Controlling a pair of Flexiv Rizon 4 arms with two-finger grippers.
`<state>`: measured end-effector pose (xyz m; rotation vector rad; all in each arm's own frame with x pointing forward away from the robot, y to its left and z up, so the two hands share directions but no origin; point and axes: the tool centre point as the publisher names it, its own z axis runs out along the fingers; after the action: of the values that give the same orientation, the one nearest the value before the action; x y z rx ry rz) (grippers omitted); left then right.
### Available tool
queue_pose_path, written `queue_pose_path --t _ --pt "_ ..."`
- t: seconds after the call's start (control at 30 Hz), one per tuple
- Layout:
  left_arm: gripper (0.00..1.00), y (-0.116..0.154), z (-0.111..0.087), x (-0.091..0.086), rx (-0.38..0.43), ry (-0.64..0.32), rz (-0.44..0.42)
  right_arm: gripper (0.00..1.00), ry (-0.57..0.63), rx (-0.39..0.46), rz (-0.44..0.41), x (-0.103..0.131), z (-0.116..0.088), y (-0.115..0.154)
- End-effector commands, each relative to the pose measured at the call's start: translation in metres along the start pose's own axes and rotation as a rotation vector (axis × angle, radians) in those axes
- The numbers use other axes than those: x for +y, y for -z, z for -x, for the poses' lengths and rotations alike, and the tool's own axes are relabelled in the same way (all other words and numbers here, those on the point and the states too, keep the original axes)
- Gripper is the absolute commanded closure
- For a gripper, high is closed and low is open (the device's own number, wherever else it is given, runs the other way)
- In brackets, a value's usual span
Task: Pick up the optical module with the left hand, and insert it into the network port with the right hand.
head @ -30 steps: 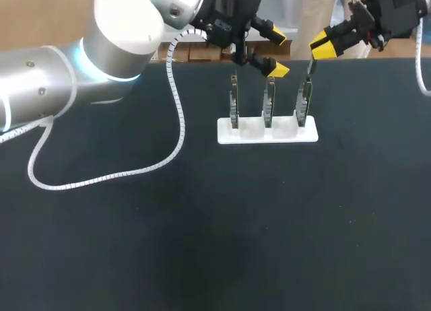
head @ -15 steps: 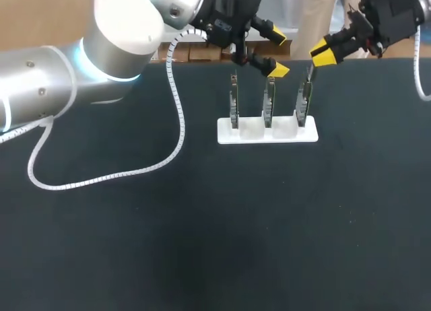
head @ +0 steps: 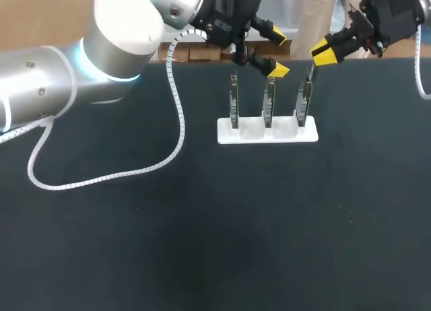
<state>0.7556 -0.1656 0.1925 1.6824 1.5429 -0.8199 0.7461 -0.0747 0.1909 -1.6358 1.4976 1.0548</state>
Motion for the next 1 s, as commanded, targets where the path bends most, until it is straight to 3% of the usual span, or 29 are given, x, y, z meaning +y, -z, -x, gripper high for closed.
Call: queue_pose_path --t 0.03,1.0 --pt "0.00 -0.001 0.001 0.003 0.007 0.002 -0.006 1.00 0.005 -0.002 0.012 -0.007 0.000 -0.001" --pt "0.00 -0.001 0.001 0.003 0.007 0.002 -0.006 1.00 0.003 -0.017 0.030 -0.018 -0.007 -0.004"
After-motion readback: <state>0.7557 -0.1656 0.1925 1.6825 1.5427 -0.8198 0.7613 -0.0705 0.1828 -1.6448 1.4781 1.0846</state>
